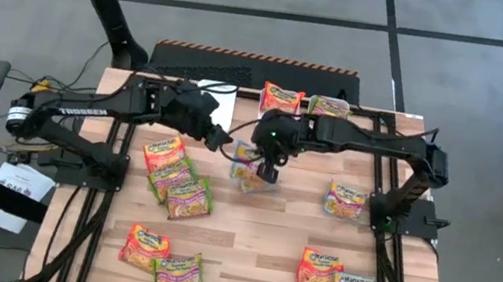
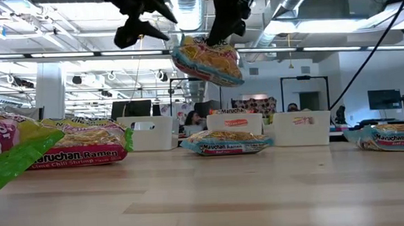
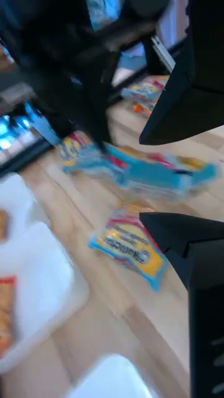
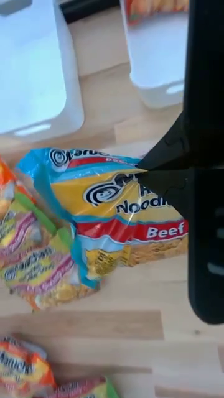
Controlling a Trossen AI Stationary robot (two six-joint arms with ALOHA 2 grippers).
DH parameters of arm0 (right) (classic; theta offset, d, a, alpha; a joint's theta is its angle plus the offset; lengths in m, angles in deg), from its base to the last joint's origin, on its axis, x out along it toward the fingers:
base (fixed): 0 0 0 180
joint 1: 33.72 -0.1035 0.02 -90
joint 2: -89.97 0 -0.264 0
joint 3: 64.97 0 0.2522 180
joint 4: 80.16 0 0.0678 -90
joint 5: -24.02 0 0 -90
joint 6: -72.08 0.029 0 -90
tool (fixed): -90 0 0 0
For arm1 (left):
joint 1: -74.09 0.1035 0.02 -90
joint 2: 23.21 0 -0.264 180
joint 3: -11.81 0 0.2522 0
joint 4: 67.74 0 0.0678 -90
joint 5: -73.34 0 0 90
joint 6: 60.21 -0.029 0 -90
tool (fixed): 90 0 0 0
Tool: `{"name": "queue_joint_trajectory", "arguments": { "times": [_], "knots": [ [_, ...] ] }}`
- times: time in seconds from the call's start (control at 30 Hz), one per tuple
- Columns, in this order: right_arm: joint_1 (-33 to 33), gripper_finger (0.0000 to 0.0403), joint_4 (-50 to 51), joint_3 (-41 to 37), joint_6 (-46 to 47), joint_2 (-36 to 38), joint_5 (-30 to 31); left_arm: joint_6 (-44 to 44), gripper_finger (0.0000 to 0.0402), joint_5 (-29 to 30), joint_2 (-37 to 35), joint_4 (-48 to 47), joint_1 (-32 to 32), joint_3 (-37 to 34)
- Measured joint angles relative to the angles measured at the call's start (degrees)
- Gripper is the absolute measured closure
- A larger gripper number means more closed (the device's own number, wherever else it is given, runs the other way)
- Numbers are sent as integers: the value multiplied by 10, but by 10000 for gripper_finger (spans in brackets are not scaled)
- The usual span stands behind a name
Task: Sort Maruchan noodles
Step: Put the blue noodle pack into the left white bin
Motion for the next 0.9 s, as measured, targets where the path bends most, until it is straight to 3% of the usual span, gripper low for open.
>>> {"name": "queue_joint_trajectory", "arguments": {
  "times": [0.33,0.9],
  "knots": [
    [13,403,-3,0,-10,0,3,-23,229,-26,52,87,8,1],
    [18,403,-6,0,-10,0,3,-35,229,-87,121,108,12,1]
  ]
}}
